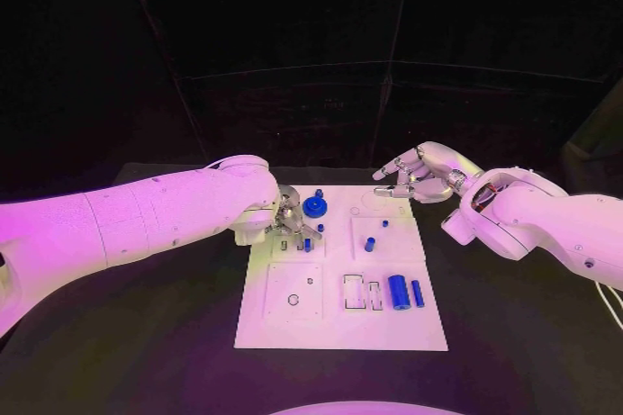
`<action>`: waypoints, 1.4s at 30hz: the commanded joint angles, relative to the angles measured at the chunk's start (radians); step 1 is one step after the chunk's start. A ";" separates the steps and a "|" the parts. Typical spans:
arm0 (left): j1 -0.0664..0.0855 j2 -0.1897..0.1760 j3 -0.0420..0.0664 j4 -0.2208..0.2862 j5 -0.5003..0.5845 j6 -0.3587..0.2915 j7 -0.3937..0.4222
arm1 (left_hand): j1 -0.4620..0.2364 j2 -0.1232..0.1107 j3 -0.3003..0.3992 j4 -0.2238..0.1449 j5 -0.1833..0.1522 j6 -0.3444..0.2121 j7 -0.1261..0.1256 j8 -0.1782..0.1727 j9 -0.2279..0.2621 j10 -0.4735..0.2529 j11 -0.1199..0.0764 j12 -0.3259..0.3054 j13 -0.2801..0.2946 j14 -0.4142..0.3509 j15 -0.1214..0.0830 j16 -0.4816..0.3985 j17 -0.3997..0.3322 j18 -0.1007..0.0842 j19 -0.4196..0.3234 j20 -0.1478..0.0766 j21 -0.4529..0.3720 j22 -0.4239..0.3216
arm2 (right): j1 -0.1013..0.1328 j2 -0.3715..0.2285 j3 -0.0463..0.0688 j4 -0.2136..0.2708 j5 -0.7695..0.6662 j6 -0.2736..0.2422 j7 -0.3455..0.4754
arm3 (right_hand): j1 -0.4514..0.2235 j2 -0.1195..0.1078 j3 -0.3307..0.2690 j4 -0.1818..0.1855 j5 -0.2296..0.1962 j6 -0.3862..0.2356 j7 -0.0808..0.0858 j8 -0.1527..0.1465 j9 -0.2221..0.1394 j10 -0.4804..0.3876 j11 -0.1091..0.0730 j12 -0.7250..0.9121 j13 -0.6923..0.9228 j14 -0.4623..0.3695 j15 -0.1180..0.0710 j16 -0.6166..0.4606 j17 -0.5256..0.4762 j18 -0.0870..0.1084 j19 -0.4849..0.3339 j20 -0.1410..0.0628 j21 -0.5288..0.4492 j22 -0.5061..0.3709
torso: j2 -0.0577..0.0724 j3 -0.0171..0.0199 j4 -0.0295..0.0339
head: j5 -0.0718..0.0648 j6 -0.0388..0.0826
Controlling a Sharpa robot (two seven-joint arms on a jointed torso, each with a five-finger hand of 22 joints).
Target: Assemble the parts on the task board
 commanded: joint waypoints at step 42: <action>0.003 0.011 0.001 0.016 -0.011 0.019 -0.002 | 0.237 0.081 0.204 -0.205 0.004 -0.058 -0.022 0.051 0.075 -0.003 -0.027 0.007 0.013 0.107 -0.024 0.003 0.263 -0.012 0.031 -0.015 0.022 0.035 | 0.002 0.025 0.000 -0.038 0.003 0.031 -0.014 | 0.008 0.012 -0.006 -0.003 0.018 0.006 -0.004 0.007 -0.001 -0.001 -0.003 -0.005 -0.005 0.019 -0.006 -0.011 -0.006 0.009 -0.014 0.000 -0.013 -0.011 | -0.001 0.0000 0.0009 | -0.002 -0.030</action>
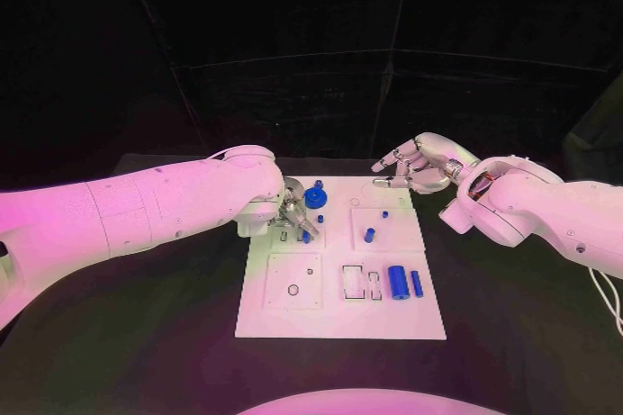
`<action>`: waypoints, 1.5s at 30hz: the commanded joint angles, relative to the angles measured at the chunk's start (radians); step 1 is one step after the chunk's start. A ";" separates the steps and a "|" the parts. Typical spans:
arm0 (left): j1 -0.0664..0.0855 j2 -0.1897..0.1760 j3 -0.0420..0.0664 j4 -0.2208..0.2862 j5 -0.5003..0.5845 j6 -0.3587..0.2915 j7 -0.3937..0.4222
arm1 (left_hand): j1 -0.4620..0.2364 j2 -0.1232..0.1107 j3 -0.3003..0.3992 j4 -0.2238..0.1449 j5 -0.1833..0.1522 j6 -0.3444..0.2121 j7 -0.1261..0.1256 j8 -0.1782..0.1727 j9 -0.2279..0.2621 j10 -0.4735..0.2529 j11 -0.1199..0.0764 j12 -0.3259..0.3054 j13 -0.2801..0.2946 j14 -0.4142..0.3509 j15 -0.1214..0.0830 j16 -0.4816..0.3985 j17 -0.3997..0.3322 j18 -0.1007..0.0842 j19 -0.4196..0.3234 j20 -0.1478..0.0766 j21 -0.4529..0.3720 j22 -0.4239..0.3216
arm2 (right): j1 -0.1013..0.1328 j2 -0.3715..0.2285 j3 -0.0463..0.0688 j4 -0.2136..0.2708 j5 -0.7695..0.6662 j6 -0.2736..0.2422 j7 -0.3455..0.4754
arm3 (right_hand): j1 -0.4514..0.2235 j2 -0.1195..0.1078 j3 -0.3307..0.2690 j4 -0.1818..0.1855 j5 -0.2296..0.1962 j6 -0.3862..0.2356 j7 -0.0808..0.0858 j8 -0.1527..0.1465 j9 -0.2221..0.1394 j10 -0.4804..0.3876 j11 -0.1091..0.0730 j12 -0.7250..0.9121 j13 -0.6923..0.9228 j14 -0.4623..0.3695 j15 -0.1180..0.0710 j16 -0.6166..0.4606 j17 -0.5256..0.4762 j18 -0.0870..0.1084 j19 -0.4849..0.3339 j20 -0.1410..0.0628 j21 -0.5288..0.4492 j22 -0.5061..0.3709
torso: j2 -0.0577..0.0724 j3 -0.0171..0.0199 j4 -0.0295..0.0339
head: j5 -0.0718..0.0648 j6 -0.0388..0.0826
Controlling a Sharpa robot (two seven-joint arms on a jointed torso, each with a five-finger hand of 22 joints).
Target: Assemble the parts on the task board
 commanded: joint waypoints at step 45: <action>-0.064 -0.128 -0.002 0.152 -0.148 -0.365 0.070 | -0.152 -0.186 0.668 -0.156 0.004 -0.015 0.002 0.024 0.083 0.035 -0.006 -0.004 0.006 0.106 -0.005 0.003 0.263 -0.016 0.036 -0.008 0.012 0.042 | 0.002 -0.006 0.000 -0.019 0.003 0.007 0.017 | 0.000 0.010 -0.006 0.002 0.004 0.007 -0.004 0.004 -0.001 -0.002 -0.002 -0.008 -0.005 0.019 -0.006 -0.009 -0.004 0.010 -0.009 -0.001 -0.008 -0.007 | -0.004 0.0055 0.0119 | 0.001 -0.005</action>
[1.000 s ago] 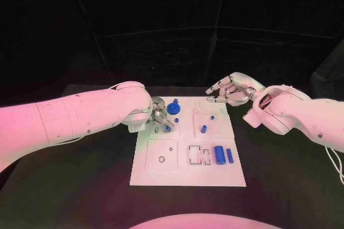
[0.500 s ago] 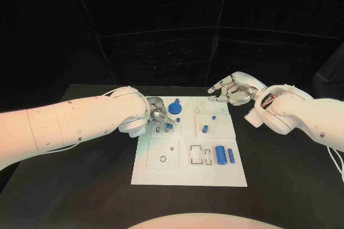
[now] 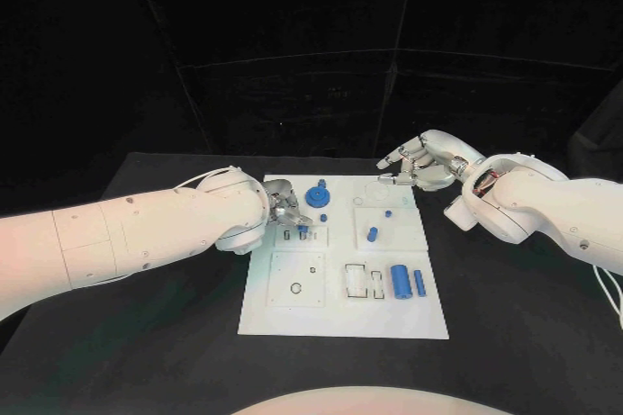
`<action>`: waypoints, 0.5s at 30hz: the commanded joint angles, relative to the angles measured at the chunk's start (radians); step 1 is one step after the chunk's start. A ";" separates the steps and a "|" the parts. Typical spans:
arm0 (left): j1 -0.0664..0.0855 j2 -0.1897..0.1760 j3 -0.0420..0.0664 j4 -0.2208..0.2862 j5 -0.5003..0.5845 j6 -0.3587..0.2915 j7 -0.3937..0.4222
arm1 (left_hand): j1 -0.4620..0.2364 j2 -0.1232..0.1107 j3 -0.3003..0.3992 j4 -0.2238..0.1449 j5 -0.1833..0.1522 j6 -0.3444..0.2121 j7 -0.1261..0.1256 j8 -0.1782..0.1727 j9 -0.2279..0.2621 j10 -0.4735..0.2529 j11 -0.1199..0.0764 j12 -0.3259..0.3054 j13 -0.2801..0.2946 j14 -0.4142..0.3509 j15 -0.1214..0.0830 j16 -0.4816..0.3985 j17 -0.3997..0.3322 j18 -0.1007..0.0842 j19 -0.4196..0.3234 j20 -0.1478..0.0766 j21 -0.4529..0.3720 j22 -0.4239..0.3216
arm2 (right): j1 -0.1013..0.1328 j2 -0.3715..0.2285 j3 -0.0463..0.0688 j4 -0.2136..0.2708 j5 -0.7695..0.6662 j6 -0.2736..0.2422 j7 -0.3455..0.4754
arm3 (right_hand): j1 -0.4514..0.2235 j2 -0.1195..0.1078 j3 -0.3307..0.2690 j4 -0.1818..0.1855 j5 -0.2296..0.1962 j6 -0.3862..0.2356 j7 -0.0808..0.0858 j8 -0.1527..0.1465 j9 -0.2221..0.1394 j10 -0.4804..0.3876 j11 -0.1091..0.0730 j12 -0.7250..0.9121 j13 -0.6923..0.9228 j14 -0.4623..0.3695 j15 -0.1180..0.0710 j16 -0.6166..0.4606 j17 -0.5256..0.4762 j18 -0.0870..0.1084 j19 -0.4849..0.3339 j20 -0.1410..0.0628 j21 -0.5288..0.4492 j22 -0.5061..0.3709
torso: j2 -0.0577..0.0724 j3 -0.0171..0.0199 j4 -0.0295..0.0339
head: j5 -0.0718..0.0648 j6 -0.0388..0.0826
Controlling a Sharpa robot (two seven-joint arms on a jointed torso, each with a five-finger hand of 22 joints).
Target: Assemble the parts on the task board
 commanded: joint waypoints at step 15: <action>-0.008 0.010 -0.001 -0.007 -0.067 0.065 -0.026 | -0.003 0.005 0.158 -0.150 0.003 0.006 -0.001 0.004 0.002 0.006 0.001 0.008 0.002 0.102 -0.001 0.003 0.263 -0.016 0.036 -0.002 0.006 0.044 | 0.002 0.002 0.000 -0.001 0.003 0.009 0.012 | 0.000 0.010 -0.007 0.002 0.004 0.003 0.000 0.004 0.000 -0.001 -0.002 -0.003 0.000 0.019 -0.006 -0.005 -0.001 0.010 -0.009 -0.001 -0.004 0.000 | 0.001 0.0005 0.0000 | 0.001 0.000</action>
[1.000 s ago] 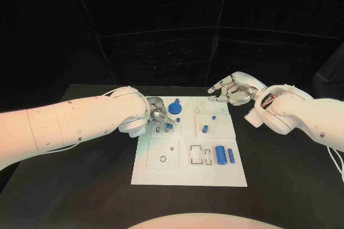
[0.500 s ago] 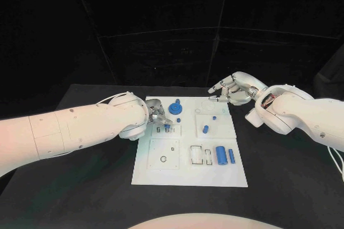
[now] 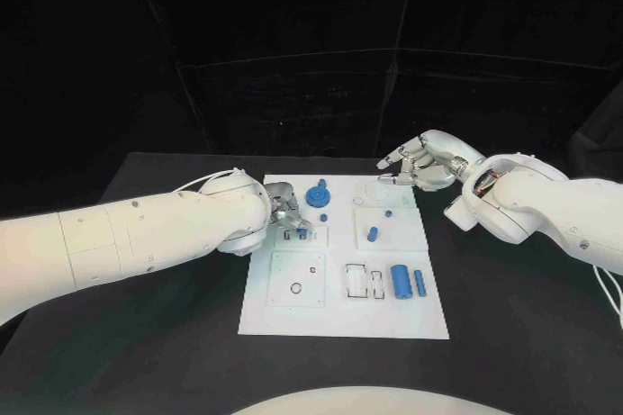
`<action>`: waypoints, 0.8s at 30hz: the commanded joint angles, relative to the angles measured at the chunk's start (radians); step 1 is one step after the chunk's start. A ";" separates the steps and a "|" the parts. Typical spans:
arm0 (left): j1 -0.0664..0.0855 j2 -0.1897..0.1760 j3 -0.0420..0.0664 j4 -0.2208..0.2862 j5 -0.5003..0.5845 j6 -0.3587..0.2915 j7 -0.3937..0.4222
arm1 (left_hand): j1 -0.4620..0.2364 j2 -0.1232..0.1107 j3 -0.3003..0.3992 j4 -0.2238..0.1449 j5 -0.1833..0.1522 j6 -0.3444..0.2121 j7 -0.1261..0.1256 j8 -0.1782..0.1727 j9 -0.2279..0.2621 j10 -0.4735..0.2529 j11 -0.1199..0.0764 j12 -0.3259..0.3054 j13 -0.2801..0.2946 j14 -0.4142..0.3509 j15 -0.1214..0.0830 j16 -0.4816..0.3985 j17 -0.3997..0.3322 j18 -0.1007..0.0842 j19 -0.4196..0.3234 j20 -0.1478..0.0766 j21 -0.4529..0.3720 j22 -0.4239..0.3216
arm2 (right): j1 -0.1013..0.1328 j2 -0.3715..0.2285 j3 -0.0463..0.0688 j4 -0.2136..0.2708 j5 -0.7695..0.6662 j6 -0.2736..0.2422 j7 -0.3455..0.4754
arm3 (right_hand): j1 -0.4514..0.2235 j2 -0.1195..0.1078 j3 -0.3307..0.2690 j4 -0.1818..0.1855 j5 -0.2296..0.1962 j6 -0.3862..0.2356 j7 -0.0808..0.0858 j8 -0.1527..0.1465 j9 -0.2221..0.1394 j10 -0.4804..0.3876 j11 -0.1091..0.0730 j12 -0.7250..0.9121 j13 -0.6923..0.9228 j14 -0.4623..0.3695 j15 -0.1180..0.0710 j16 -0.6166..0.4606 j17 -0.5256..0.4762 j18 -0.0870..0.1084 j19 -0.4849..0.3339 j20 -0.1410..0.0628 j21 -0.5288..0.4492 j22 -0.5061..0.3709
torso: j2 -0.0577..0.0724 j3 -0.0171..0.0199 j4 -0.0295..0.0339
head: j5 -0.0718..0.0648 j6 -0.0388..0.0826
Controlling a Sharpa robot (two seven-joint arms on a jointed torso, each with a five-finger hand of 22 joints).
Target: Assemble the parts on the task board
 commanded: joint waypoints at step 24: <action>0.000 0.000 -0.001 0.007 -0.018 0.093 -0.039 | -0.006 0.006 0.163 -0.142 0.004 0.007 -0.002 0.008 0.006 0.009 0.000 0.007 0.003 0.102 -0.001 0.003 0.263 -0.017 0.038 -0.002 0.009 0.049 | 0.002 0.002 0.001 0.001 0.003 0.012 0.011 | 0.000 0.010 -0.008 0.002 0.002 0.003 0.000 0.005 0.000 -0.001 -0.002 -0.003 0.000 0.019 -0.006 -0.005 0.000 0.010 -0.009 -0.001 -0.004 -0.001 | 0.000 -0.0002 0.0001 | 0.002 -0.001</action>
